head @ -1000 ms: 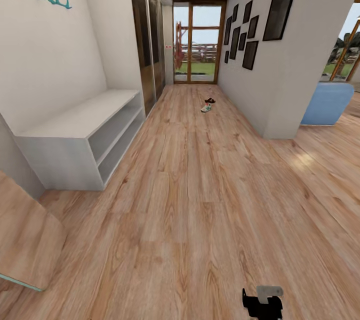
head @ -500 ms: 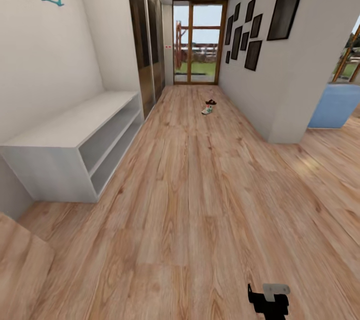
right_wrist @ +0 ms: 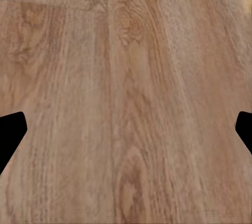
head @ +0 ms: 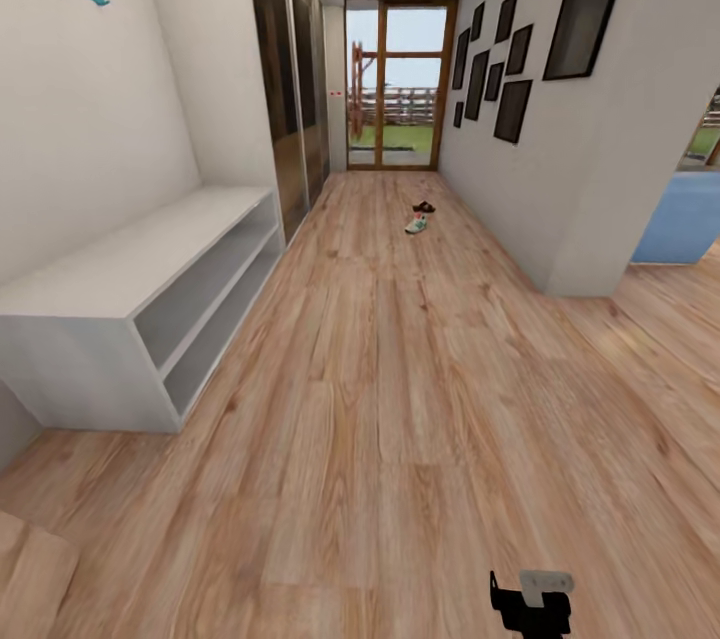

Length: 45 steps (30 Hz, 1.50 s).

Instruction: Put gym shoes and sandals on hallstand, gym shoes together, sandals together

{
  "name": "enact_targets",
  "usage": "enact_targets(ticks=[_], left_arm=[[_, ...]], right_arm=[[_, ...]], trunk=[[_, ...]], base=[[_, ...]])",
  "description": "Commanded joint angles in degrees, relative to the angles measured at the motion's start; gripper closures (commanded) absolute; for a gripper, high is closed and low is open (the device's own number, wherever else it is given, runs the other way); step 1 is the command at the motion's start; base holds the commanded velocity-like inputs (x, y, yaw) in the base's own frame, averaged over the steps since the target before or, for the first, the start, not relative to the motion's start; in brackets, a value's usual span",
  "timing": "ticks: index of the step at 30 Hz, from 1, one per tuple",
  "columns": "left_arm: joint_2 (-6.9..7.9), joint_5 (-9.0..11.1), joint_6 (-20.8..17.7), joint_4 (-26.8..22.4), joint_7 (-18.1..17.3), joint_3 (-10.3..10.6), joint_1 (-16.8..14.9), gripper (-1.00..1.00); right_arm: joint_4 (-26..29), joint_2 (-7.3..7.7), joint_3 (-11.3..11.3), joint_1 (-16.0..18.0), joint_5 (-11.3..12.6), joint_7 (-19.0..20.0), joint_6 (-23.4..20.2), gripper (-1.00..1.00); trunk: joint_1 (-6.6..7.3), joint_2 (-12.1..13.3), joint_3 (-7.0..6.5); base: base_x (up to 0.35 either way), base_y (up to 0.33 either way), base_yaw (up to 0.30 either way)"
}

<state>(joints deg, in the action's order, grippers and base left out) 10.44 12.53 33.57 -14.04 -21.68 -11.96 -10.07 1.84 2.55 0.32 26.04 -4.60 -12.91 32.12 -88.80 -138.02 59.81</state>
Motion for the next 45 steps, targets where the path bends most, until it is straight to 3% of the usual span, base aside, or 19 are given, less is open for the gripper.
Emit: enact_targets(ticks=[1,45], left_arm=[[0.01,0.6,0.0,0.1,-0.6,-0.1,0.0,-1.00],[0.01,0.6,-0.1,0.1,-0.6,-0.1,0.0,-1.00]], right_arm=[[-0.1,0.00,0.0,0.0,-0.5,-0.5,0.1,-1.00],[0.0,-0.26,0.0,-0.3,-0.5,-0.5,0.0,-1.00]], trunk=[[-0.02,0.0,0.05],[-0.02,0.0,0.05]], base=[[0.338,0.000,0.000],[0.338,0.000,0.000]])
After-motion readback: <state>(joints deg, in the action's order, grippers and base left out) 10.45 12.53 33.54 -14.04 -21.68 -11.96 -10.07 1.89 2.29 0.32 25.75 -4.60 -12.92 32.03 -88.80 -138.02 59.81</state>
